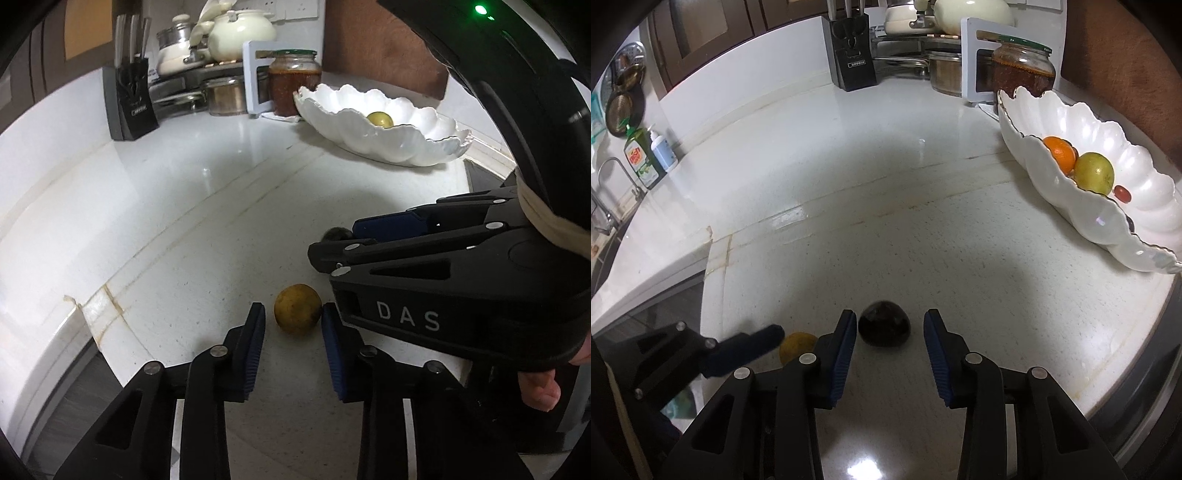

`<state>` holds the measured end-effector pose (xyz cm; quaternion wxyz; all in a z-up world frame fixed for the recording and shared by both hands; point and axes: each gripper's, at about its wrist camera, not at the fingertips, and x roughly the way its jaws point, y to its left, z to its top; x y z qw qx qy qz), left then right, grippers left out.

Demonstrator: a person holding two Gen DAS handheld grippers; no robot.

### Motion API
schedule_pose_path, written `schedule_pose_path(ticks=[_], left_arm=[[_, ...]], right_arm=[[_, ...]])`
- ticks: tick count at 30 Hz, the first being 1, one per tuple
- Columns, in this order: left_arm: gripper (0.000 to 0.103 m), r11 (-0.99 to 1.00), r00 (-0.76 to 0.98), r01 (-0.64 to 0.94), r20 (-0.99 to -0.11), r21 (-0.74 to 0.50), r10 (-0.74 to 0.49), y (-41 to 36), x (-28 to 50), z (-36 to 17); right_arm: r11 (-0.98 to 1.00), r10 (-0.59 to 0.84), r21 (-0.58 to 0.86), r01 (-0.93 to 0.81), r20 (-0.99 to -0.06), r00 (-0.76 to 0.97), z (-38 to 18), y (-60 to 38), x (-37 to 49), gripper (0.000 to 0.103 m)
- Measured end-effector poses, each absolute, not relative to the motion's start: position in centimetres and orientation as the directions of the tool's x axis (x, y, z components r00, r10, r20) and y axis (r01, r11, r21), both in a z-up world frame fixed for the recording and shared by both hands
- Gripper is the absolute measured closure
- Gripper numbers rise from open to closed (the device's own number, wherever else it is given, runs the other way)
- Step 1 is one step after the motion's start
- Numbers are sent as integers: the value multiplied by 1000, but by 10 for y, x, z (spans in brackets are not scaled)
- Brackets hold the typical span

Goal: Organize fruits
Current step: 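Grasp the tan round fruit with the left tool while the right tool grasps the black round fruit, then lift and carry the tan fruit and black fruit over the white bowl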

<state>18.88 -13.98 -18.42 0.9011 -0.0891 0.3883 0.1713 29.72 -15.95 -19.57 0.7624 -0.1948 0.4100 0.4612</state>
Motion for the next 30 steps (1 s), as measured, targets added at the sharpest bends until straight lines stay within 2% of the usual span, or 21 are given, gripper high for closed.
schedule_pose_path(ticks=[3,16,30], left_arm=[[77,923,640,-382,-734,-46,228,-137,187,-185],[77,903,639,-417,-740,-102,212,-123,172,-177],[77,911,701,-400,-675,-104,230,-114,162,-123]], right_arm=[[491,545,98,-866,-810,217,-199,-157,298,72],[503,560,73,-861,-787,260,-187,-166,289,73],[553,604,84,-829,-725,330,-144,-187,280,73]])
